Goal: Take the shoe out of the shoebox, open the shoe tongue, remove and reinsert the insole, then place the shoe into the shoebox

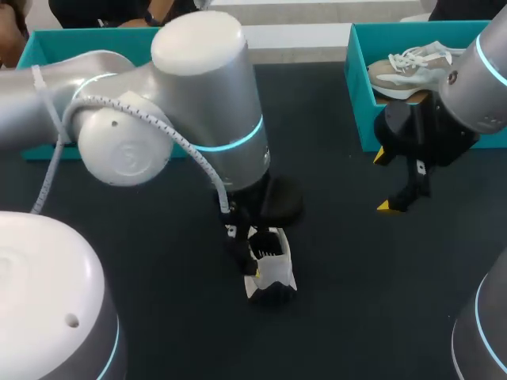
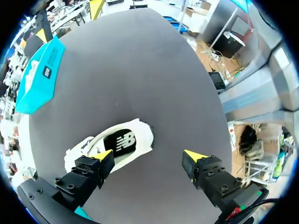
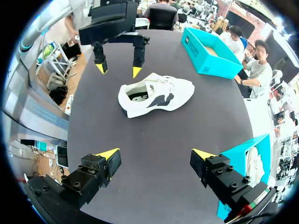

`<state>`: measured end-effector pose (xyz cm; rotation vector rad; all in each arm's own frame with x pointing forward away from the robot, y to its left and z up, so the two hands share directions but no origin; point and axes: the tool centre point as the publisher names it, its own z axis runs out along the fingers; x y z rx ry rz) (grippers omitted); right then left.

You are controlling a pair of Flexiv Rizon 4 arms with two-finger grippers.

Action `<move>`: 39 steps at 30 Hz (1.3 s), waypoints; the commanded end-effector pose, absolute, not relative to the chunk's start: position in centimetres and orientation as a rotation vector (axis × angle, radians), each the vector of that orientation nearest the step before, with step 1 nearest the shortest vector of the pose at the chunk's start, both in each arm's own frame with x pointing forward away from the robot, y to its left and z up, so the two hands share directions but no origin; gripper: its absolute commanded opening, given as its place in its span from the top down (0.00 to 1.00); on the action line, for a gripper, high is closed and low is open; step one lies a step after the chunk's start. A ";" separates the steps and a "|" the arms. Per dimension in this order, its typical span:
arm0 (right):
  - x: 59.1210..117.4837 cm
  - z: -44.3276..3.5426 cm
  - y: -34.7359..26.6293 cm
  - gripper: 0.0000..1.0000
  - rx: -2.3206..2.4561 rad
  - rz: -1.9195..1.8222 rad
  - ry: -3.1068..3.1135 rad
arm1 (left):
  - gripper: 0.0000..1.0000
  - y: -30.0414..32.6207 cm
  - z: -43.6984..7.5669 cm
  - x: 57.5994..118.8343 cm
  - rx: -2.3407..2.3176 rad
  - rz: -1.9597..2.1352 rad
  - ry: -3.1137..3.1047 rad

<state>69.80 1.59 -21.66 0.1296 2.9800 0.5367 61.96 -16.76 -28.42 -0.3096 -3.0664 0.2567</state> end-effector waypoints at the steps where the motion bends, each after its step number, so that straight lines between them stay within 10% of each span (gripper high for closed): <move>1: 69.8 -21.8 1.7 0.00 0.130 0.535 2.981 | 0.07 -17.5 -29.4 60.8 0.348 0.151 -3.174; 9: 69.8 -21.8 1.7 0.00 0.130 0.535 2.981 | 0.30 -18.6 -32.7 60.6 0.440 0.134 -3.183; 28: 69.8 -21.8 1.7 0.00 0.130 0.535 2.981 | 0.16 -19.8 -34.5 61.9 0.339 0.090 -3.195; 39: 69.8 -21.8 1.7 0.00 0.130 0.535 2.981 | 0.48 -20.5 -37.2 61.4 0.181 0.110 -3.187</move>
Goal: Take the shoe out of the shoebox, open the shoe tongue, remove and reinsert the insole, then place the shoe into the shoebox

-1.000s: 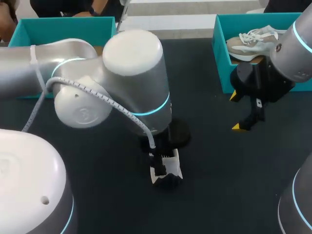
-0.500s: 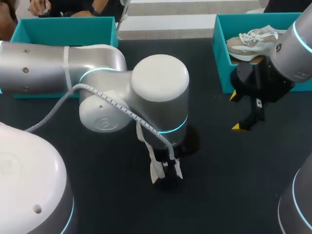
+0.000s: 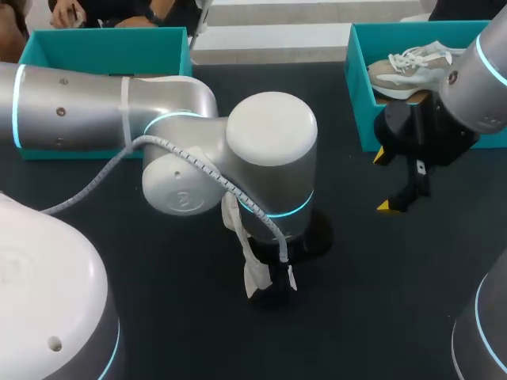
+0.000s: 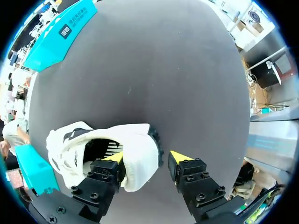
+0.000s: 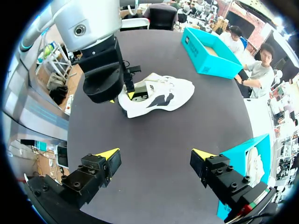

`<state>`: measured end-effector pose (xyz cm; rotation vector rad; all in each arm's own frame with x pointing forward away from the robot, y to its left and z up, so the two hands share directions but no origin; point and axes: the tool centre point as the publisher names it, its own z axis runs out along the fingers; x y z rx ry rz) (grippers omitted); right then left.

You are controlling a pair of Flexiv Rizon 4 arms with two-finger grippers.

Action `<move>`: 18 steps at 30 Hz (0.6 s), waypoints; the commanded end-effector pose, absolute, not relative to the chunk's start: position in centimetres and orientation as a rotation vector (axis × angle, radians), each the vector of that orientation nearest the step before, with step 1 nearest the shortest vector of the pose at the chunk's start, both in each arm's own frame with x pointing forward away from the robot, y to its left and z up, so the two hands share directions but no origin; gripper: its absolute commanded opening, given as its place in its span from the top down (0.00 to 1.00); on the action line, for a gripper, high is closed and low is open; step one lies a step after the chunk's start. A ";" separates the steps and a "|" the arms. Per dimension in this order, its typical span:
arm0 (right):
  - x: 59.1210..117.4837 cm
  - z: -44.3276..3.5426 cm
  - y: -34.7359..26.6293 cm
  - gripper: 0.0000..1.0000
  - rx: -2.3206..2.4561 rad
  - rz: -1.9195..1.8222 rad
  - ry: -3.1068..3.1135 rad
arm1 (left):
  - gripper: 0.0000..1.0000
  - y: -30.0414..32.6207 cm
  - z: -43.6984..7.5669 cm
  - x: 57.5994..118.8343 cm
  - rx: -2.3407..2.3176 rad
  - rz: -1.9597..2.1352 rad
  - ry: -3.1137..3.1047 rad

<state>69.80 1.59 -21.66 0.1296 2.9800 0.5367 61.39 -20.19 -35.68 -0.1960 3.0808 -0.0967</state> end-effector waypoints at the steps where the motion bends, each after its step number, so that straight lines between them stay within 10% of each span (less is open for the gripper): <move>1: 69.8 -21.8 1.7 0.00 0.130 0.535 2.981 | 0.48 -20.4 -37.5 61.4 -0.166 -0.112 3.097; 9: 69.8 -21.8 1.7 0.00 0.130 0.535 2.981 | 0.46 -19.8 -39.1 61.0 -0.160 -0.082 3.121; 13: 69.8 -21.8 1.7 0.00 0.130 0.535 2.981 | 0.69 -19.7 -39.6 60.8 -0.153 -0.070 3.121; 14: 69.8 -21.8 1.7 0.00 0.130 0.535 2.981 | 1.00 -19.7 -39.8 60.9 -0.165 -0.042 3.124; 18: 69.8 -21.8 1.7 0.00 0.130 0.535 2.981 | 1.00 -19.2 -39.9 60.7 -0.151 -0.010 3.155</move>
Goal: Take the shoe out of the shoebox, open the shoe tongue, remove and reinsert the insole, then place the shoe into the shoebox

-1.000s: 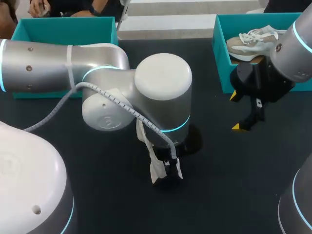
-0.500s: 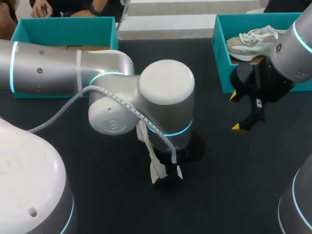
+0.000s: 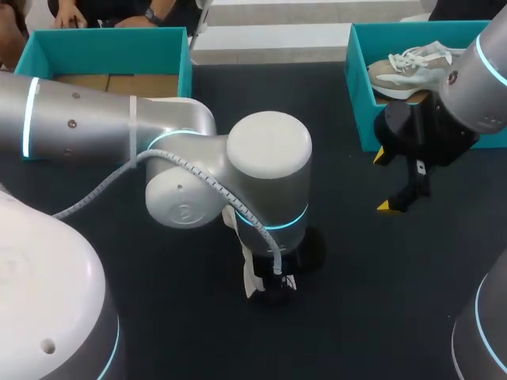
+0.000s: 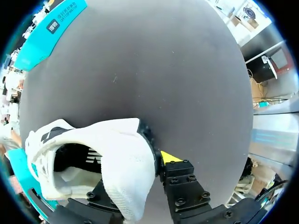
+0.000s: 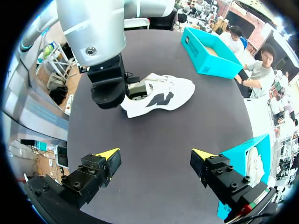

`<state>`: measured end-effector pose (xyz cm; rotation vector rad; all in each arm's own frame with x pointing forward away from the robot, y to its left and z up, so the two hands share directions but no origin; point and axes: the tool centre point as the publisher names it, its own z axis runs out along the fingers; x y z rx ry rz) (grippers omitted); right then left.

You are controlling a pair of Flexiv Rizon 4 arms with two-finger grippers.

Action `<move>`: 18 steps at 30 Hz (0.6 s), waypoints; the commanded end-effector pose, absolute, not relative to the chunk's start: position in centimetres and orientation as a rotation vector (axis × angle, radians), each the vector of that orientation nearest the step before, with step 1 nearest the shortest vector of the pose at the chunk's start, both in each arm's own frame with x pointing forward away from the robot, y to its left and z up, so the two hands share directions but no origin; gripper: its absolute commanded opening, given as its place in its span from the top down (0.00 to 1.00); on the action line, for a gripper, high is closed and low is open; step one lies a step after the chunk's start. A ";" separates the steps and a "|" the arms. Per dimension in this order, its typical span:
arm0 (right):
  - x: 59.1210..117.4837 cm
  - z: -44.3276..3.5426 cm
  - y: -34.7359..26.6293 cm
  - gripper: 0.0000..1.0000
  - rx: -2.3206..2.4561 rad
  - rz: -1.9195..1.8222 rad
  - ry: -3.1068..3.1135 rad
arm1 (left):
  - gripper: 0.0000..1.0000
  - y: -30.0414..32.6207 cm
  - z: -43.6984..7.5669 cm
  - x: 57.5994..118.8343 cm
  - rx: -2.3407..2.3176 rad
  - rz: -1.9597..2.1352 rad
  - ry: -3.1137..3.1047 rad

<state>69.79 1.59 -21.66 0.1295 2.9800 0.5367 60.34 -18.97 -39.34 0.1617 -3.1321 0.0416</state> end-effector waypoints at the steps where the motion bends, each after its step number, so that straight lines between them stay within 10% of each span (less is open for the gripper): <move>1: 69.8 -21.8 1.7 0.00 0.130 0.535 2.981 | 1.00 -19.0 -39.7 60.6 0.148 -0.008 -3.117; 18: 69.8 -21.8 1.7 0.00 0.130 0.535 2.981 | 1.00 -15.3 -32.3 61.2 -0.058 -0.057 -2.957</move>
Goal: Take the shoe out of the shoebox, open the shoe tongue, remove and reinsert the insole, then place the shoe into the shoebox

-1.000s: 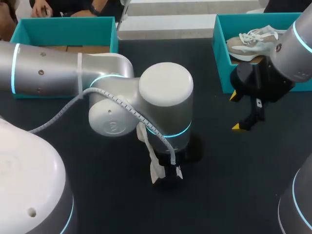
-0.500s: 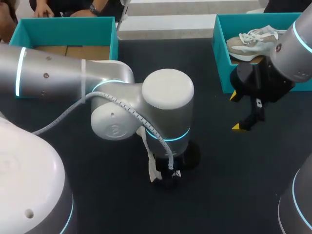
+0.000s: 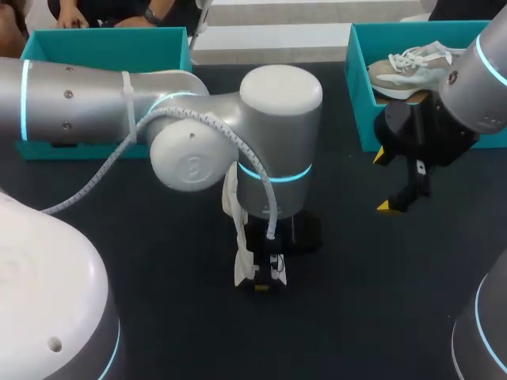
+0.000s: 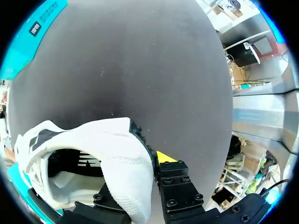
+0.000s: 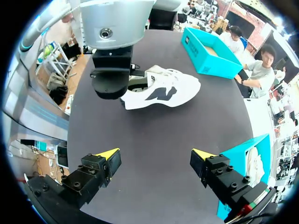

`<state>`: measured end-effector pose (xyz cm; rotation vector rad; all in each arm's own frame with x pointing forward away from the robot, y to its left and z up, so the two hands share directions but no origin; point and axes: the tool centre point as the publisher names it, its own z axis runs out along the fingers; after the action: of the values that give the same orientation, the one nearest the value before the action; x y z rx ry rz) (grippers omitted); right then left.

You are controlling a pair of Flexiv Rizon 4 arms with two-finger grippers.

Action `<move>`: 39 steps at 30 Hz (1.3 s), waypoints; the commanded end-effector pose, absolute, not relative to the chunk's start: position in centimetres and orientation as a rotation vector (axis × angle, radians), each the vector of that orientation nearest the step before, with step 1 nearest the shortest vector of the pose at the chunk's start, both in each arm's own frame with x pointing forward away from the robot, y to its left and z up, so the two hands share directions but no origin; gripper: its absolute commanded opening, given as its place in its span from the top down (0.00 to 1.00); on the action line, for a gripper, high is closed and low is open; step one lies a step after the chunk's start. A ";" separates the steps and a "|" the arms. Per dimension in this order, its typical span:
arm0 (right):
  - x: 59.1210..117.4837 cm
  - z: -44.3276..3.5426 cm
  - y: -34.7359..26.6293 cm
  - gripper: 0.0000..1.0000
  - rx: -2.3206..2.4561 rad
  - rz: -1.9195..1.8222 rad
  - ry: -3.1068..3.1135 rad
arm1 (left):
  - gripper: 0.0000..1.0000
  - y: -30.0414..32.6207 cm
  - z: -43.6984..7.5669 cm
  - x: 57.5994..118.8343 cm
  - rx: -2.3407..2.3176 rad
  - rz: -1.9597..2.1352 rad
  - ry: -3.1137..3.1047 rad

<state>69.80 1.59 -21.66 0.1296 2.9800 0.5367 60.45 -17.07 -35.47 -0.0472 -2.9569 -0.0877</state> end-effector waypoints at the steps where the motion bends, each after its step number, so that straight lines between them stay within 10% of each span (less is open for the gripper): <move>1: 69.8 -21.8 1.7 0.00 0.130 0.535 2.981 | 1.00 -15.0 -31.6 61.3 -0.057 -0.068 -2.976; 39: 69.8 -21.8 1.7 0.00 0.130 0.535 2.981 | 1.00 -0.9 -20.1 76.8 0.249 -0.097 -3.040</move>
<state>69.79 1.59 -21.65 0.1297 2.9799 0.5367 76.94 -1.71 -21.15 0.2434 -3.0333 -0.1047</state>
